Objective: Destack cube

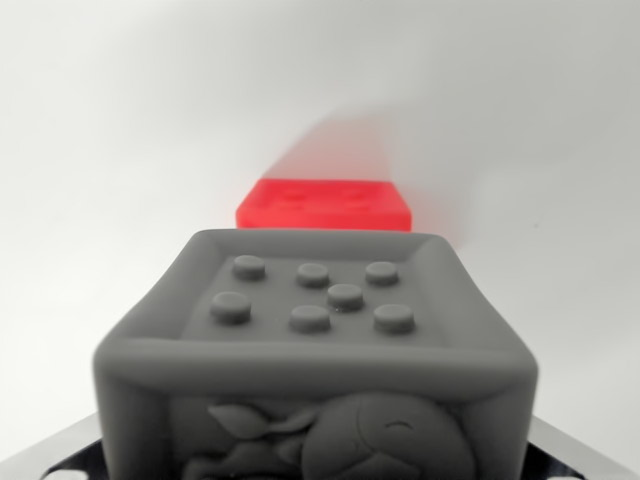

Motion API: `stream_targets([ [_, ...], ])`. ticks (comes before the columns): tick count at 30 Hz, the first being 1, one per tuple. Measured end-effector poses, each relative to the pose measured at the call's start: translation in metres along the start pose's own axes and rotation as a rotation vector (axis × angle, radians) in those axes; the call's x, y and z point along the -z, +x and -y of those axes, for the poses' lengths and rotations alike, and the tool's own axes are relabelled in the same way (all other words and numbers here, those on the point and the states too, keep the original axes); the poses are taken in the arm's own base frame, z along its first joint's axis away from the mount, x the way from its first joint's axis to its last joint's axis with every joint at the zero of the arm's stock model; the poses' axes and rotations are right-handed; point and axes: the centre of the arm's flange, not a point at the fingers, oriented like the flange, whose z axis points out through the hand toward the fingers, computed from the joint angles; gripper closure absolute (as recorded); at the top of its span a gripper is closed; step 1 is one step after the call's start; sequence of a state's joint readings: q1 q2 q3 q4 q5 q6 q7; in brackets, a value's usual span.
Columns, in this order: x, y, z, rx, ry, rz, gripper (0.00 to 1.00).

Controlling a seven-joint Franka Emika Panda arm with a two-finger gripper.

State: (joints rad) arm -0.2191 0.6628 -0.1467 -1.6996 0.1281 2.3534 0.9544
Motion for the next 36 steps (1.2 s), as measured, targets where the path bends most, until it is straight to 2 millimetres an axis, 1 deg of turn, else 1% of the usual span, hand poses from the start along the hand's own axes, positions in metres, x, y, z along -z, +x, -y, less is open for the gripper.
stream_targets([
  [11,0.028,0.0,0.0,0.0,0.002,0.001,1.0],
  [21,0.061,0.0,0.0,0.0,0.006,0.002,1.0],
  [24,0.064,-0.003,-0.001,0.006,0.006,0.001,1.0],
  [31,0.059,-0.017,-0.002,0.037,-0.003,0.005,1.0],
  [36,0.06,-0.026,-0.004,0.058,-0.001,0.004,1.0],
])
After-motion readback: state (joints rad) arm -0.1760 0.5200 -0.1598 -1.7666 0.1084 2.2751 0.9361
